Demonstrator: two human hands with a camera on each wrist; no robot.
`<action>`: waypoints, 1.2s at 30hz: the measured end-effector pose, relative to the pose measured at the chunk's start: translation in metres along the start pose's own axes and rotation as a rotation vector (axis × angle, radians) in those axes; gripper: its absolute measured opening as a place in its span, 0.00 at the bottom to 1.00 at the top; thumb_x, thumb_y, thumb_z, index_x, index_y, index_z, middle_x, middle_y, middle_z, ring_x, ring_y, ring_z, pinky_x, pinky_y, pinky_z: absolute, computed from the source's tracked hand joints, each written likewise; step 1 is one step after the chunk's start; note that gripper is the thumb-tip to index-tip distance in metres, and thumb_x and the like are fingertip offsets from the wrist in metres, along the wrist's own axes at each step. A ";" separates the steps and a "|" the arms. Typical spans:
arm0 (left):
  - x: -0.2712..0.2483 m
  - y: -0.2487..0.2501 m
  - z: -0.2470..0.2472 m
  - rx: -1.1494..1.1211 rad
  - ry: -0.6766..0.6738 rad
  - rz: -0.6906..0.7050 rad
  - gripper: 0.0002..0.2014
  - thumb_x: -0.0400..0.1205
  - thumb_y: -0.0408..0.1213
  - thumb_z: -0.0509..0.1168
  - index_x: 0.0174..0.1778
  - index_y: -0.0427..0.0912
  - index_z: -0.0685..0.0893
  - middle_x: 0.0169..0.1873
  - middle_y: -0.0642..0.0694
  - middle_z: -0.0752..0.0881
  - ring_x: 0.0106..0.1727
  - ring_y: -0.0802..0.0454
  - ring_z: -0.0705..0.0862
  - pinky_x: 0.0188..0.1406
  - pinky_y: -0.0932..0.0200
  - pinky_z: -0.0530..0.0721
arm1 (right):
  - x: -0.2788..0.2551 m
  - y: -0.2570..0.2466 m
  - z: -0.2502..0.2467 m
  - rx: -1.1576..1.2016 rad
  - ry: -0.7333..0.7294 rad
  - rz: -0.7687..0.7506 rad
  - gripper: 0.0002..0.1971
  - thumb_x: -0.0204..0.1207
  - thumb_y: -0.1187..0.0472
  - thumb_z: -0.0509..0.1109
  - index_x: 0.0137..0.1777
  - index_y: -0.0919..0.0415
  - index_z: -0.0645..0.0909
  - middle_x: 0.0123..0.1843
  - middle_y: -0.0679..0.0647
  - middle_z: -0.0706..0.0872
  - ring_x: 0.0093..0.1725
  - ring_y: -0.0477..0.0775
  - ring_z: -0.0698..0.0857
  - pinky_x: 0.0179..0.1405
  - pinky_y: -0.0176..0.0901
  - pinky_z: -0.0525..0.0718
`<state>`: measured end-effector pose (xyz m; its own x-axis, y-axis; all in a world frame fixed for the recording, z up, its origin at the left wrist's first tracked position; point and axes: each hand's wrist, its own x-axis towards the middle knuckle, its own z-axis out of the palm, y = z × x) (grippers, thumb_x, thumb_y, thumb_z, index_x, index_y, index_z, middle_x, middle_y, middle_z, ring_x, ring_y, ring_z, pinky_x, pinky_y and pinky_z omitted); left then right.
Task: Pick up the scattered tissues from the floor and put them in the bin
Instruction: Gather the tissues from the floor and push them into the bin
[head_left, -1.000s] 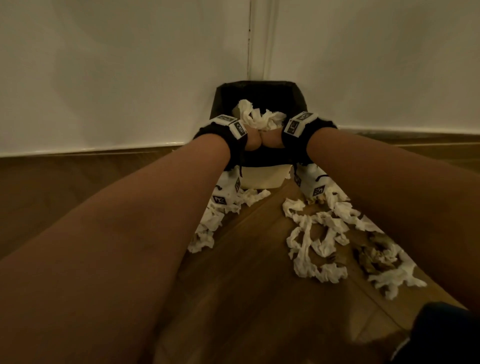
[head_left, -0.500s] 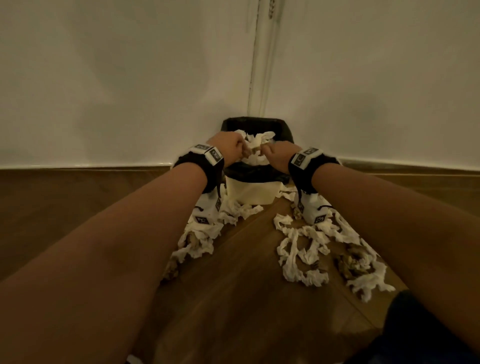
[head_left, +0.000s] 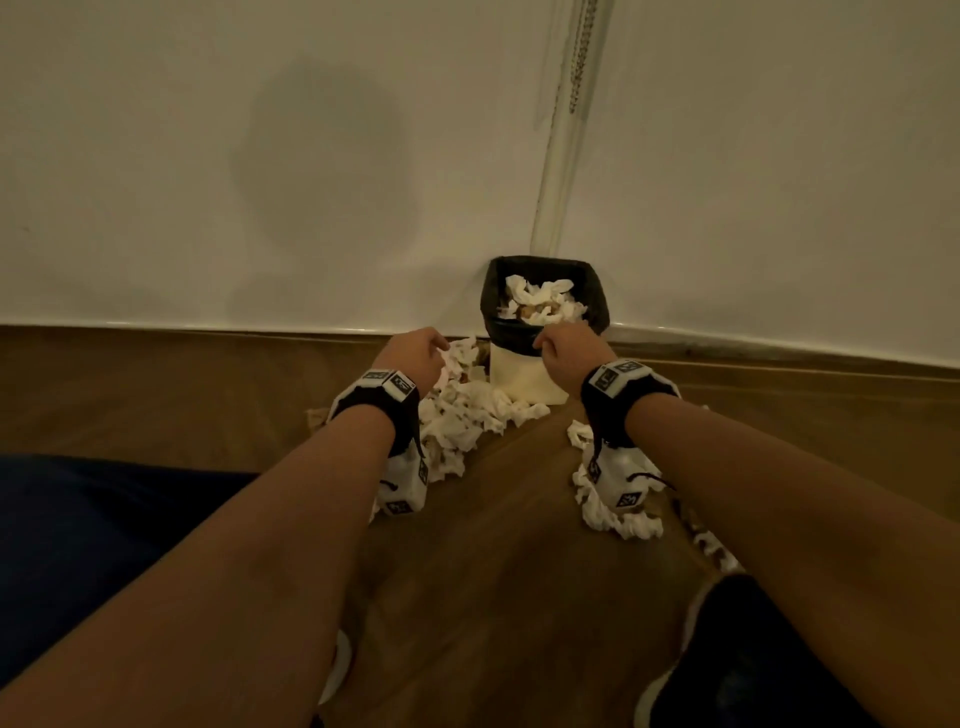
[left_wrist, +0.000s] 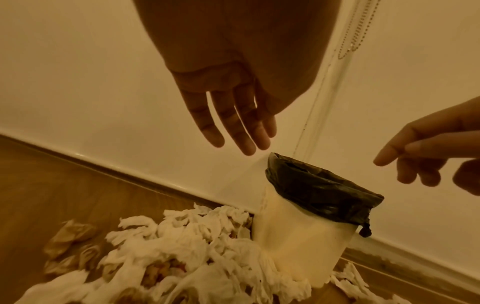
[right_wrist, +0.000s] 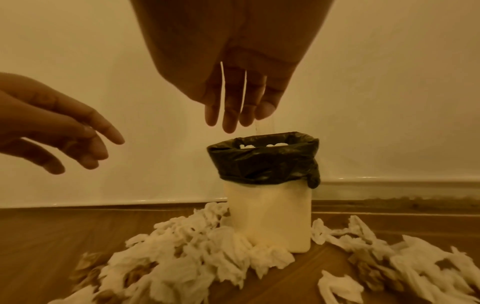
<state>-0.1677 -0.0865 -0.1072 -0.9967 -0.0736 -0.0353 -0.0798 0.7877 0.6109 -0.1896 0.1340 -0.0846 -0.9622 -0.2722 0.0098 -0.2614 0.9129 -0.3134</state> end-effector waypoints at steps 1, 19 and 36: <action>-0.005 -0.004 -0.001 -0.012 0.010 -0.016 0.14 0.84 0.34 0.51 0.54 0.47 0.82 0.52 0.43 0.87 0.38 0.49 0.82 0.29 0.61 0.76 | -0.003 -0.007 0.003 0.008 -0.022 -0.009 0.16 0.83 0.60 0.53 0.62 0.60 0.80 0.61 0.60 0.84 0.60 0.59 0.81 0.60 0.50 0.80; -0.073 -0.161 0.077 0.260 -0.342 -0.389 0.14 0.82 0.33 0.60 0.63 0.47 0.79 0.73 0.40 0.68 0.72 0.41 0.71 0.66 0.52 0.73 | 0.011 -0.080 0.164 0.052 -0.570 -0.048 0.14 0.83 0.61 0.57 0.63 0.60 0.79 0.58 0.61 0.83 0.50 0.61 0.83 0.41 0.45 0.77; -0.060 -0.160 0.149 -0.159 -0.202 -0.751 0.15 0.80 0.45 0.66 0.55 0.40 0.74 0.64 0.37 0.69 0.57 0.38 0.76 0.51 0.52 0.76 | 0.027 -0.072 0.232 0.156 -0.501 0.025 0.14 0.83 0.61 0.55 0.56 0.64 0.82 0.51 0.62 0.85 0.44 0.58 0.80 0.38 0.42 0.72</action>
<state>-0.0976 -0.1172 -0.3211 -0.6623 -0.4265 -0.6161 -0.7438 0.4733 0.4719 -0.1784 -0.0099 -0.2822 -0.8035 -0.3978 -0.4429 -0.1877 0.8753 -0.4457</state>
